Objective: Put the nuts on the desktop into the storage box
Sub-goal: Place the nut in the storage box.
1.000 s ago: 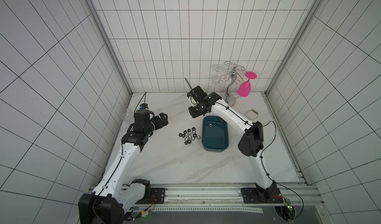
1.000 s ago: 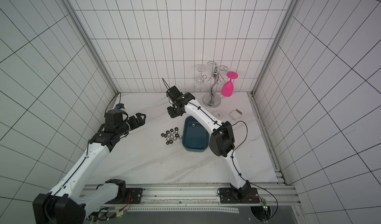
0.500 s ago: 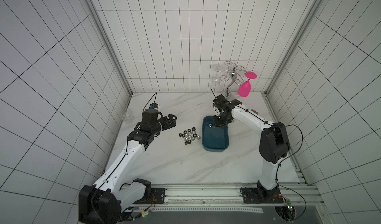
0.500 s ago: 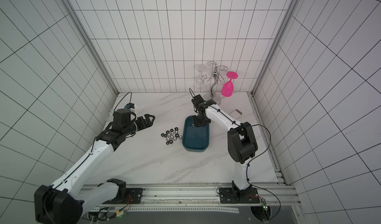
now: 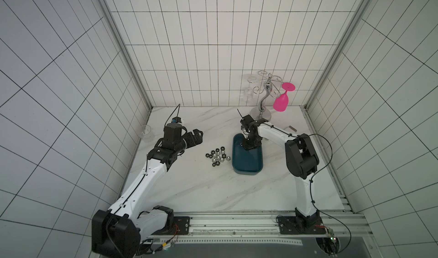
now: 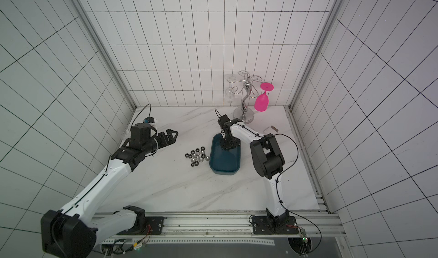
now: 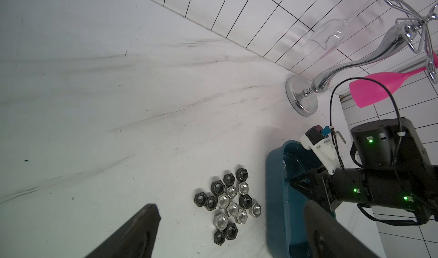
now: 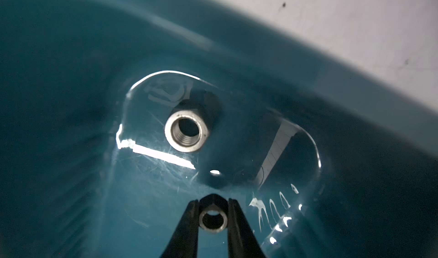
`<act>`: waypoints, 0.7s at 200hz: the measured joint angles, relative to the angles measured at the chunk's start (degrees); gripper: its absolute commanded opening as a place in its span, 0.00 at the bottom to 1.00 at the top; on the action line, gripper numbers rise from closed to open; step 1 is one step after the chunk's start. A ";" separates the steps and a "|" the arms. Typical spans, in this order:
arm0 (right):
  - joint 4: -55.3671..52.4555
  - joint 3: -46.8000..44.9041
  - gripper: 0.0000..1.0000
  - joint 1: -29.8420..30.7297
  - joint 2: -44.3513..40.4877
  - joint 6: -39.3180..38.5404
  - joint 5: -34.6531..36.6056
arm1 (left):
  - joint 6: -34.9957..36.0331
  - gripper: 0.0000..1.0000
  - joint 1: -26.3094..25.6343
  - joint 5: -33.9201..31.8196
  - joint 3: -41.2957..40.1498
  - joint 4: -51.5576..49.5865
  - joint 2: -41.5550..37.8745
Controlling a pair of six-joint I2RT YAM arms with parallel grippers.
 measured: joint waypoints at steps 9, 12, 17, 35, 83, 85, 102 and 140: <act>-0.02 0.48 0.33 0.00 0.28 -0.15 0.02 | 0.02 0.98 0.00 -0.02 0.00 -0.09 0.02; -0.02 0.68 0.35 0.02 0.37 -0.17 0.04 | 0.02 0.98 0.00 -0.07 0.00 -0.09 0.00; -0.13 1.01 0.38 0.00 0.50 -0.22 0.07 | 0.02 0.98 0.00 -0.13 0.00 -0.09 0.00; -0.15 1.99 0.44 0.00 0.59 -0.46 0.11 | 0.02 0.98 0.00 -0.17 0.04 -0.22 0.00; -1.20 2.78 0.46 0.09 -1.38 -0.59 1.11 | 0.74 0.98 0.00 -0.35 2.27 -1.38 0.31; -1.29 2.82 0.46 0.22 -1.79 -0.57 1.16 | 0.83 0.98 0.02 -0.35 2.40 -1.40 0.33; -1.99 4.42 0.49 1.31 -4.55 -0.72 2.19 | 1.16 0.99 0.00 -0.33 3.21 -1.44 0.50; -2.27 15.58 0.50 7.28 -6.64 -1.20 2.40 | 1.81 0.98 0.02 -0.48 5.03 -1.99 1.14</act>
